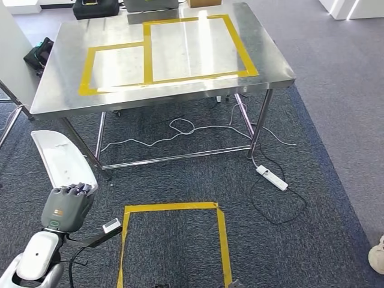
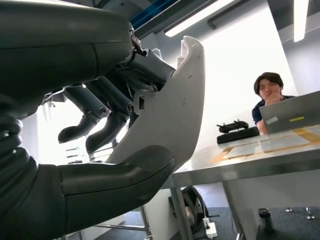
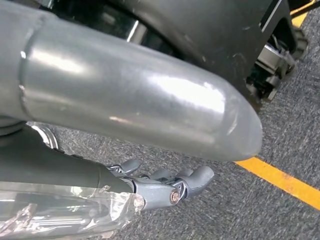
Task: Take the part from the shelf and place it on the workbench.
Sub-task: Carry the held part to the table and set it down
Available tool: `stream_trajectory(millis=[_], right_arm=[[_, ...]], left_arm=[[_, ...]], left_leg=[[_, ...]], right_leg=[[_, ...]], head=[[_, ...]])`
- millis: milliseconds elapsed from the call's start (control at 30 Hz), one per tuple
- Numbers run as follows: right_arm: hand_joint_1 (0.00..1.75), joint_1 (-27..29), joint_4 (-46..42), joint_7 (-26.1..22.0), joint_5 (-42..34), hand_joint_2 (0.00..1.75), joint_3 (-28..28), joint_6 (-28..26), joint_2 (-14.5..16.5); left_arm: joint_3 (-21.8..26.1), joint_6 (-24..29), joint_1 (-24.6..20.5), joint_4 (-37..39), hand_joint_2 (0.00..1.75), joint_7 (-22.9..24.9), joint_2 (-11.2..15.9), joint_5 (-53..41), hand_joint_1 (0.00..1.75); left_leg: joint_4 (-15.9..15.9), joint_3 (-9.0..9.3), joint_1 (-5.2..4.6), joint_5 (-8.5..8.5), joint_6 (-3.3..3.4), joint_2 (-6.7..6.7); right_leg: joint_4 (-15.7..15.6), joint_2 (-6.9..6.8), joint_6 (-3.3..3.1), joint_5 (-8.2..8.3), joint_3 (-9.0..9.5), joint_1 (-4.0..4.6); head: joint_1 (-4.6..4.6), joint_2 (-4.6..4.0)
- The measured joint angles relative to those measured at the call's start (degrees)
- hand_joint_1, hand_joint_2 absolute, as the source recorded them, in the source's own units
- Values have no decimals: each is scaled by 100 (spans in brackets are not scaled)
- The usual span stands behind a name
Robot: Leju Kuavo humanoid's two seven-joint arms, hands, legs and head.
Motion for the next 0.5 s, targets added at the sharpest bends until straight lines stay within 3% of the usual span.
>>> stream_trajectory(millis=[67,133,267,400,500], right_arm=[[0,-9,0,0,4,0,1,2,1],[0,-17,-1,3,12,0,2,0,-1],[0,-22,0,9,20,0,8,-2,-1],[0,-23,0,8,19,0,38,-3,-1],[0,-22,0,8,19,0,47,-4,-1]], left_arm=[[0,4,-7,0,175,1,1,0,175],[-1,12,-18,0,175,1,-2,0,175],[-2,19,-23,0,175,-1,-7,0,175],[-4,23,-24,0,175,0,-11,-2,175],[-4,24,-25,0,175,-1,-16,-2,175]], left_leg=[[-802,447,0,335,3,26],[-1322,718,-4,454,29,45],[-1394,736,-11,443,73,30],[-1392,731,-30,441,129,27],[-1386,721,-40,446,149,27]], right_leg=[[13,-34,33,-19,9,7],[35,-49,68,-45,-14,35],[0,-55,-32,-39,-49,59],[-64,-56,47,5,-27,45],[-81,-56,142,20,-26,30]], head=[[-2,0],[2,0],[16,0],[14,0],[13,0]])
